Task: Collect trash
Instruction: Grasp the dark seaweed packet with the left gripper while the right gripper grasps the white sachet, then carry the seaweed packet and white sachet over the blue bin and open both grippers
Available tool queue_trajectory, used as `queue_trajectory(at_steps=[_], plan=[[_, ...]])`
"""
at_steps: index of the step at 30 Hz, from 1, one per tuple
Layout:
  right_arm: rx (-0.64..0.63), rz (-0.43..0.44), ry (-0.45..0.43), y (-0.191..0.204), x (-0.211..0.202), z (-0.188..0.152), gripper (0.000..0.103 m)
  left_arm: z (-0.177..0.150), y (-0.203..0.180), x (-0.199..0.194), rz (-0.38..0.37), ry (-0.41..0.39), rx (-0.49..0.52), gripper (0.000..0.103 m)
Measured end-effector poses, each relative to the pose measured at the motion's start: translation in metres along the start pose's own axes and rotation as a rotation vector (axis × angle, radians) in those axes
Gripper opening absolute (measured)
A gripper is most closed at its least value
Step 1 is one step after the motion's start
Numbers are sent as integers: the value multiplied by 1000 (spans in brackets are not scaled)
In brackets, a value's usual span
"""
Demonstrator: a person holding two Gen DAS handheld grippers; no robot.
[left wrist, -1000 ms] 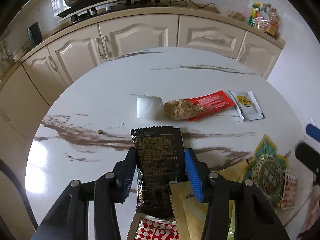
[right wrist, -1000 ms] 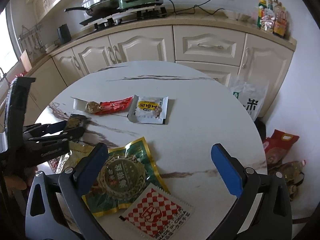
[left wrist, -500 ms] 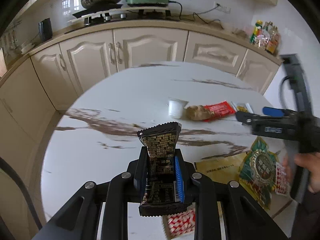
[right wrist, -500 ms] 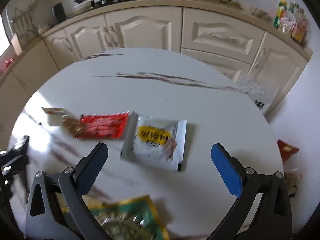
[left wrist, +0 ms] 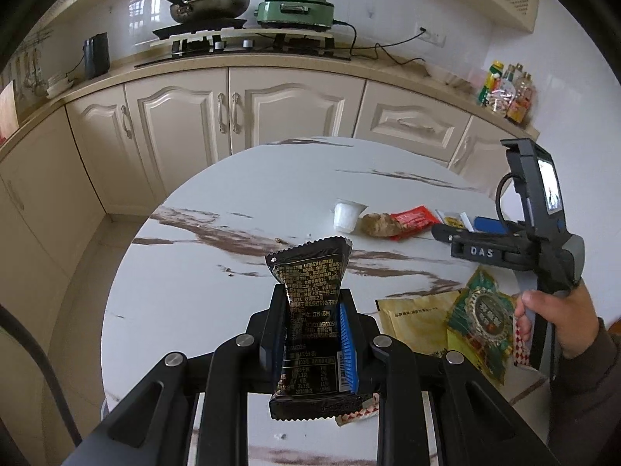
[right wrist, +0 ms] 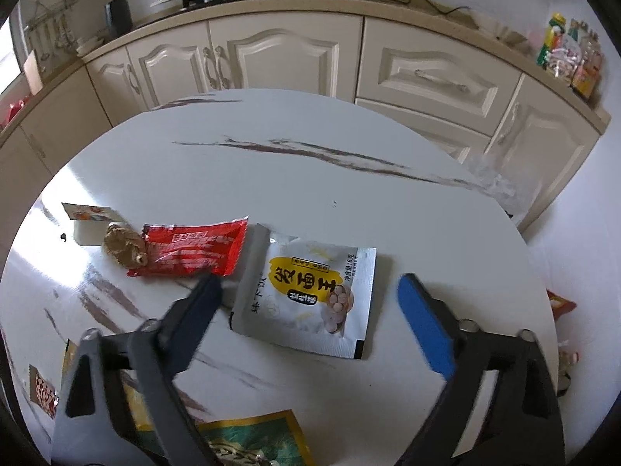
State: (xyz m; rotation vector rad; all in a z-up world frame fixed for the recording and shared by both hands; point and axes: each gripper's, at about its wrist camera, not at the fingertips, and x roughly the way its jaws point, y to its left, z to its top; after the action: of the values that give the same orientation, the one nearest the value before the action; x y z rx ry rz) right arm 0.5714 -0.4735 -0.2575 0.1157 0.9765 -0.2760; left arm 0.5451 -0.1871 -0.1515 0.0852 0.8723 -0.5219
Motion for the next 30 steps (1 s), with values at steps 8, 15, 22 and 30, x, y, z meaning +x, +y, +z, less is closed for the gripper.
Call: queue_trajectory(at_steps=[8, 15, 22, 30], plan=[[1, 2, 10, 2, -6, 1, 54, -5, 0, -20, -6, -9, -3, 21], [-50, -29, 23, 11, -12, -1, 34, -5, -2, -31, -12, -14, 2, 21], [-63, -24, 12, 18, -18, -6, 13, -7, -5, -41, -18, -21, 8, 21], [-64, -7, -3, 18, -28, -14, 9, -10, -5, -50, -25, -26, 6, 21]])
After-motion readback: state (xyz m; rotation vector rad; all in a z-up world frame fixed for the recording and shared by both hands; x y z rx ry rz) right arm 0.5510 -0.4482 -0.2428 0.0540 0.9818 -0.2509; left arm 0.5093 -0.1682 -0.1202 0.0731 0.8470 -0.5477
